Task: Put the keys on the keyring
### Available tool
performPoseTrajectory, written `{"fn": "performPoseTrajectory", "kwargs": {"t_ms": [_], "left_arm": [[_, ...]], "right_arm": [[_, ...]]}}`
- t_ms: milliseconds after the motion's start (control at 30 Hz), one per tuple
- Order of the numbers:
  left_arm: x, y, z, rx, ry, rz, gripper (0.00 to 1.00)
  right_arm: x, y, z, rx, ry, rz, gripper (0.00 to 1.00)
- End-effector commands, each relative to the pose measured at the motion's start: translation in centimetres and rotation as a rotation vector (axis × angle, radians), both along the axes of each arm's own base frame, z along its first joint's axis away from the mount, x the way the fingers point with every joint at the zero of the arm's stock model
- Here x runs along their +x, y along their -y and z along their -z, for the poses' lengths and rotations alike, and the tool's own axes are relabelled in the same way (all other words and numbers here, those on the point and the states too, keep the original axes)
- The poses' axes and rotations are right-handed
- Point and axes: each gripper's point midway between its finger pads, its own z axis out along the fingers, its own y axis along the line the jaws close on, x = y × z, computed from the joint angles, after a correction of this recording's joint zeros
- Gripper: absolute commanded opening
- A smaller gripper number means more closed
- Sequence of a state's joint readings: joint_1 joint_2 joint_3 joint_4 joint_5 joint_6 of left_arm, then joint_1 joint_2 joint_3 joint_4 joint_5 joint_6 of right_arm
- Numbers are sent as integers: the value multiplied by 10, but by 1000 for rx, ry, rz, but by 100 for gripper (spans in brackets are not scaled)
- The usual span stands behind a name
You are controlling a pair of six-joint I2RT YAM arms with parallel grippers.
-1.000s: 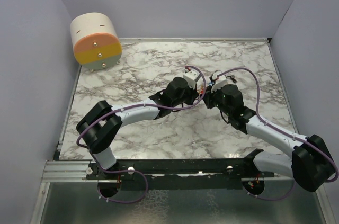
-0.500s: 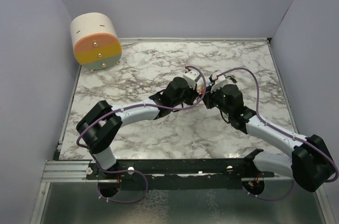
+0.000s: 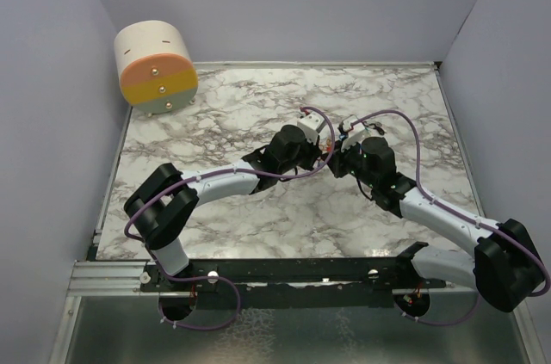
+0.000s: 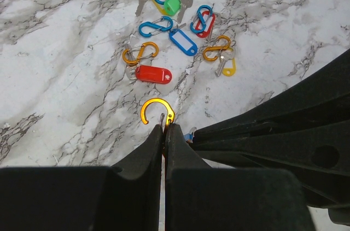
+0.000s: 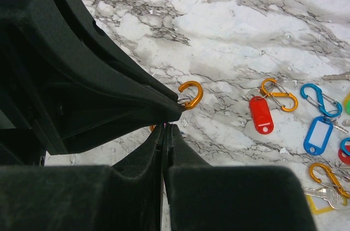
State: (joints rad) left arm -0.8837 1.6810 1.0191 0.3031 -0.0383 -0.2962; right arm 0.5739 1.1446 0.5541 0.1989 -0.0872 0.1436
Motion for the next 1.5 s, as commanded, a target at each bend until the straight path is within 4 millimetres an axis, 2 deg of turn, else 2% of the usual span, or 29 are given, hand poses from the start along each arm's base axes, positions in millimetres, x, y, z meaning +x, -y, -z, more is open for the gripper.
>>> {"fn": "performPoseTrajectory", "kwargs": {"t_ms": [0,867,933,1033,1133,1233,1467], "left_arm": [[6,9,-26,-49,51,4,0],[30,-5,-23,-78,8,-86,0],[32,-7,-23,-90,-7,-98,6],[36,-14,-20,-106,-33,-121,25],[39,-19,-20,-129,-54,-138,39],[42,-24,-22,-157,-64,-149,44],[46,-36,-20,-172,-77,-183,44]], "right_arm": [[-3,-8,-4,20,16,-51,1],[-5,-12,1,21,-6,-71,1],[-5,-12,2,17,-10,-67,1],[-4,-11,3,16,-16,-61,1],[-3,-11,5,13,-19,-57,1],[-3,-11,6,11,-21,-54,1],[-1,-10,6,8,-21,-45,1]]}}
